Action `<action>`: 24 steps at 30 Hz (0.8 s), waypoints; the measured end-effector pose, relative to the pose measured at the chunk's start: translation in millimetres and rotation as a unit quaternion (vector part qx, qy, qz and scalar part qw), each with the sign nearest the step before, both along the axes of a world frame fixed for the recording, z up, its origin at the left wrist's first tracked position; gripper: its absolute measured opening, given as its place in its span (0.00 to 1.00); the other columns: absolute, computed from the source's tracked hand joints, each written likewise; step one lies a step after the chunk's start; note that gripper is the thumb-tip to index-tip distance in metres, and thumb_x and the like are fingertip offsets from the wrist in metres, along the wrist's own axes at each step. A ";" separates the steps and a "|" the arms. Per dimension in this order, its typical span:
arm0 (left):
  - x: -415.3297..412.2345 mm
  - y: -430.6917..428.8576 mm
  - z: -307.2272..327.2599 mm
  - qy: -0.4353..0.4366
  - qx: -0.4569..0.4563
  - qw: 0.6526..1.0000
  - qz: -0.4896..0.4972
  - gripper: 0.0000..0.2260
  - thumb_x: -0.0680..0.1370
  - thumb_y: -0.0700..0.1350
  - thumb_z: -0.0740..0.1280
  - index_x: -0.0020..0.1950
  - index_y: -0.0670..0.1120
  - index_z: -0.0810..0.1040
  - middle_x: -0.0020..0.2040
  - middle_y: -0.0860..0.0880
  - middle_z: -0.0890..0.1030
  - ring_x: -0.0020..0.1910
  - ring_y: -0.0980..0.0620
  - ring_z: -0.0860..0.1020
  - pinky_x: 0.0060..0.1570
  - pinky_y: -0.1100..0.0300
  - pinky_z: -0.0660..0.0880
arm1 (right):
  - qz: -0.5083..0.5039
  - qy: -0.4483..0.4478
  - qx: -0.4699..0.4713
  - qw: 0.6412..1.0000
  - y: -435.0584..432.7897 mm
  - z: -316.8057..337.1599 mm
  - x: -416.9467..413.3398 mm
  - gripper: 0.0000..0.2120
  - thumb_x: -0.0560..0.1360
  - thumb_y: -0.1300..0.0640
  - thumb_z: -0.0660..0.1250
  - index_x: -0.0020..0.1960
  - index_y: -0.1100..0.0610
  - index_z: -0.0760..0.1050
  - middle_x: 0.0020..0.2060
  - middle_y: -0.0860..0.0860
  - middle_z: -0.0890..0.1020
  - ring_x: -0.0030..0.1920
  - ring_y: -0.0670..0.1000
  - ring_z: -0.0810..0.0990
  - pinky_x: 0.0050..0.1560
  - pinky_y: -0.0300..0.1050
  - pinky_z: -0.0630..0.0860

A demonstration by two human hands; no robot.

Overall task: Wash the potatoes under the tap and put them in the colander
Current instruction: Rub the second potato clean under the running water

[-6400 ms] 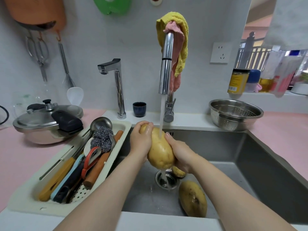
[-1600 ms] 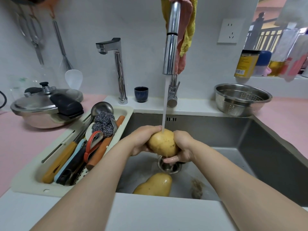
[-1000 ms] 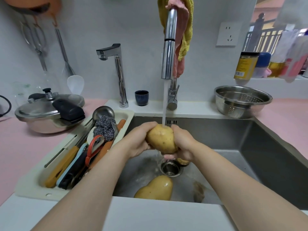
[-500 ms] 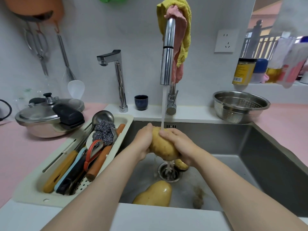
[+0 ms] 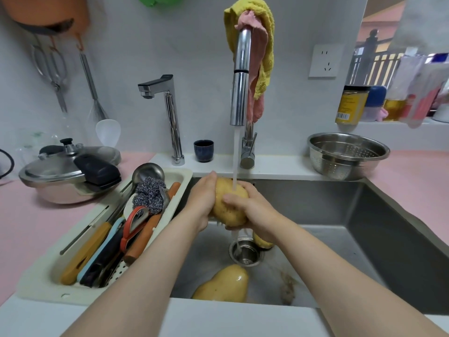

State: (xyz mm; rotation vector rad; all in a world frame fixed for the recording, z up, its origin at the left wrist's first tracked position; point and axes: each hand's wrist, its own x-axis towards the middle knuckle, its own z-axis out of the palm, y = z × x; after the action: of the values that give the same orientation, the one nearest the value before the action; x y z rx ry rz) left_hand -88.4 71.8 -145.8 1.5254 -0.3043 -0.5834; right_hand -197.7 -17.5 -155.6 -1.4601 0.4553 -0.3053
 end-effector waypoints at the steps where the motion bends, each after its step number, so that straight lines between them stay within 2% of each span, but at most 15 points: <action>1: -0.2 2.4 0.6 -0.006 0.004 1.000 -0.004 0.15 0.85 0.58 0.55 0.62 0.55 0.77 0.57 0.45 0.81 0.54 0.43 0.81 0.51 0.41 0.82 | -0.008 -0.004 -0.030 0.999 2.4 -2.2 1.4 0.23 0.78 0.50 0.73 0.69 0.45 0.69 0.63 0.54 0.77 0.55 0.62 0.84 0.42 0.57 0.86; 3: 1.8 6.3 0.3 -0.053 0.003 0.998 -0.033 0.15 0.85 0.54 0.53 0.58 0.59 0.80 0.58 0.46 0.81 0.54 0.43 0.81 0.52 0.40 0.82 | -0.037 -0.005 -0.055 0.998 8.7 -1.8 3.5 0.21 0.77 0.46 0.73 0.68 0.43 0.70 0.63 0.51 0.76 0.54 0.61 0.84 0.39 0.57 0.86; 5: 3.5 11.2 -0.1 -0.116 -0.010 0.991 -0.070 0.15 0.86 0.51 0.53 0.55 0.62 0.80 0.61 0.48 0.81 0.56 0.45 0.81 0.52 0.44 0.83 | -0.068 0.001 -0.048 0.997 11.4 2.8 5.5 0.17 0.80 0.42 0.67 0.66 0.43 0.72 0.61 0.52 0.77 0.54 0.62 0.84 0.38 0.62 0.86; 7: 5.1 15.6 -2.0 -0.156 -0.044 0.981 -0.104 0.14 0.86 0.47 0.57 0.56 0.64 0.80 0.61 0.50 0.80 0.57 0.49 0.79 0.49 0.53 0.80 | -0.088 0.009 0.002 0.996 11.4 11.3 5.2 0.13 0.83 0.43 0.60 0.62 0.47 0.76 0.58 0.55 0.80 0.52 0.65 0.84 0.40 0.68 0.84; 9: 6.6 18.7 -4.4 -0.183 -0.072 0.972 -0.130 0.13 0.83 0.43 0.65 0.58 0.63 0.80 0.61 0.52 0.78 0.59 0.51 0.78 0.53 0.58 0.76 | -0.094 0.015 0.075 0.993 9.2 16.0 2.8 0.12 0.85 0.46 0.57 0.57 0.49 0.77 0.55 0.59 0.82 0.52 0.69 0.84 0.47 0.72 0.82; 12: 7.6 18.0 -5.7 -0.156 -0.111 0.974 -0.120 0.16 0.77 0.44 0.74 0.58 0.63 0.81 0.64 0.51 0.78 0.61 0.51 0.78 0.55 0.57 0.77 | -0.088 0.000 0.190 0.978 7.0 14.6 -1.0 0.16 0.86 0.44 0.55 0.58 0.53 0.77 0.53 0.62 0.83 0.50 0.67 0.85 0.51 0.75 0.80; 15: 9.7 13.1 -4.9 -0.108 -0.104 0.987 -0.050 0.09 0.80 0.50 0.70 0.59 0.60 0.81 0.65 0.49 0.79 0.63 0.50 0.79 0.59 0.51 0.79 | -0.022 -0.027 0.245 0.969 5.9 9.0 -0.8 0.20 0.86 0.44 0.55 0.66 0.57 0.74 0.60 0.63 0.82 0.55 0.67 0.84 0.51 0.73 0.80; 17: 9.7 14.0 -3.6 -0.110 -0.069 0.991 -0.019 0.08 0.84 0.52 0.63 0.60 0.58 0.79 0.64 0.50 0.79 0.62 0.50 0.79 0.63 0.47 0.78 | 0.048 -0.049 0.213 0.975 6.0 4.1 1.7 0.18 0.84 0.51 0.64 0.71 0.55 0.71 0.66 0.62 0.79 0.61 0.66 0.83 0.53 0.70 0.81; 19: 8.9 16.2 -1.8 -0.097 -0.049 0.994 -0.014 0.11 0.85 0.52 0.57 0.59 0.58 0.78 0.63 0.49 0.79 0.60 0.48 0.80 0.60 0.45 0.80 | 0.064 -0.056 0.131 0.988 5.8 -2.8 5.0 0.25 0.79 0.58 0.70 0.74 0.52 0.68 0.69 0.60 0.76 0.61 0.64 0.83 0.51 0.65 0.84; 22: 7.1 19.5 0.6 -0.097 -0.058 0.993 -0.036 0.13 0.87 0.50 0.54 0.65 0.56 0.76 0.60 0.51 0.78 0.54 0.51 0.80 0.51 0.52 0.80 | -0.010 -0.046 0.049 0.998 14.4 1.3 6.6 0.24 0.79 0.53 0.72 0.72 0.49 0.68 0.65 0.57 0.78 0.54 0.63 0.86 0.42 0.57 0.86; 24: 6.7 20.2 -0.7 -0.096 -0.086 0.989 -0.078 0.14 0.86 0.47 0.58 0.71 0.55 0.73 0.63 0.50 0.77 0.54 0.53 0.78 0.51 0.54 0.78 | -0.071 -0.033 0.032 0.996 16.4 9.4 6.3 0.19 0.80 0.45 0.69 0.68 0.48 0.71 0.61 0.56 0.79 0.50 0.63 0.87 0.39 0.57 0.86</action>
State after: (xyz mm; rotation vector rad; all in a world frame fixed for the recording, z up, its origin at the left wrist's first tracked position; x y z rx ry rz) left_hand -81.7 92.0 -146.4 1.4001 -0.6108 -0.5196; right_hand -191.4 -1.1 -146.3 -1.3541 0.5117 -0.4483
